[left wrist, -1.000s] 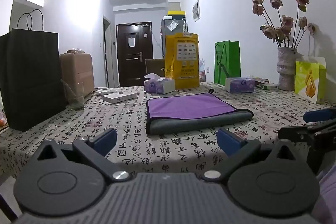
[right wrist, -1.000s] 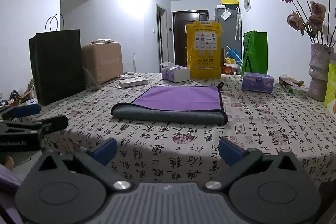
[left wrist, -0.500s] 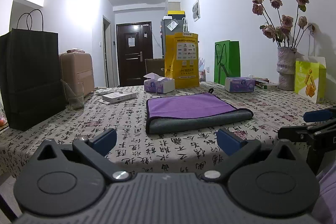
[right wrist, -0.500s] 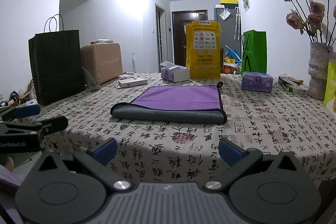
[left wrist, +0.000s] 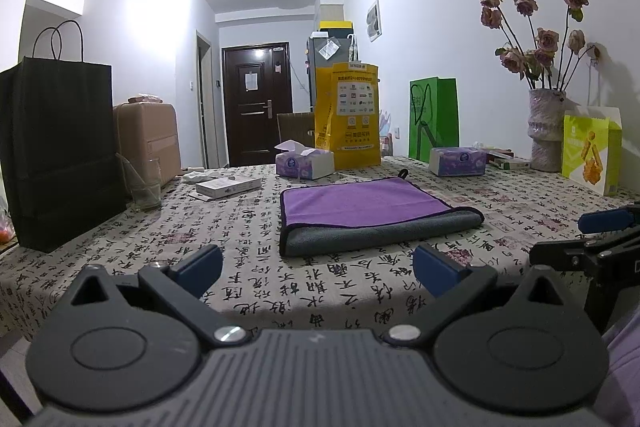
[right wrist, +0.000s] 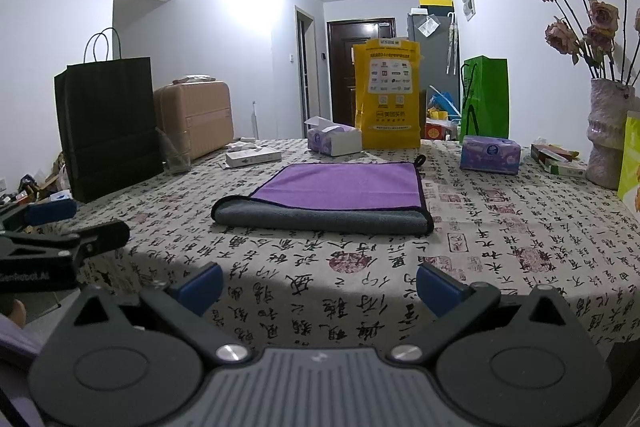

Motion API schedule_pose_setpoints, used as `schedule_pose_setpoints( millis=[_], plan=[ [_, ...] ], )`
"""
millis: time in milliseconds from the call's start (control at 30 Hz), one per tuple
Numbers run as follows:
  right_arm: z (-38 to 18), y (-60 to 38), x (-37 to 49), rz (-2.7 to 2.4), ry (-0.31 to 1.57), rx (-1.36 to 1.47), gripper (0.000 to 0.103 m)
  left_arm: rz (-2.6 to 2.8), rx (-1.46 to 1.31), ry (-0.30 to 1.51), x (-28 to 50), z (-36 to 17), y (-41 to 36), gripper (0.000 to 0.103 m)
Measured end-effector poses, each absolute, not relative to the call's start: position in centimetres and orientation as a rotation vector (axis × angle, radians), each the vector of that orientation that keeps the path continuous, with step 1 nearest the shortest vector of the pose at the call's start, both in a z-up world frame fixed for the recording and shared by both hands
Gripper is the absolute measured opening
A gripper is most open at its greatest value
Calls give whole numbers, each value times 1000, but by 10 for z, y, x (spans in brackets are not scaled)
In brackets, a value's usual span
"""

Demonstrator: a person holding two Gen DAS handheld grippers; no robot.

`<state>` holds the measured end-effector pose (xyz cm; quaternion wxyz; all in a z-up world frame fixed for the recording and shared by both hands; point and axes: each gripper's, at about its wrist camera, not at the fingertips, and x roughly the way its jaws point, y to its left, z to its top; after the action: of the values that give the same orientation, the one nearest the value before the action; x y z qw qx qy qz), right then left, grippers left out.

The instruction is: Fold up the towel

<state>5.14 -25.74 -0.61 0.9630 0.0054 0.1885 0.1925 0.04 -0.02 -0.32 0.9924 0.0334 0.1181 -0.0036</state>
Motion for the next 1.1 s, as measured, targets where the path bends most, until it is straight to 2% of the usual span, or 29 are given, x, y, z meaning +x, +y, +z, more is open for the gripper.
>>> schedule_pose_setpoints(
  millis=[1100],
  plan=[
    [-14,-258,53,384,418,25,103,-12,65,247,0,-5,-2,103]
  ],
)
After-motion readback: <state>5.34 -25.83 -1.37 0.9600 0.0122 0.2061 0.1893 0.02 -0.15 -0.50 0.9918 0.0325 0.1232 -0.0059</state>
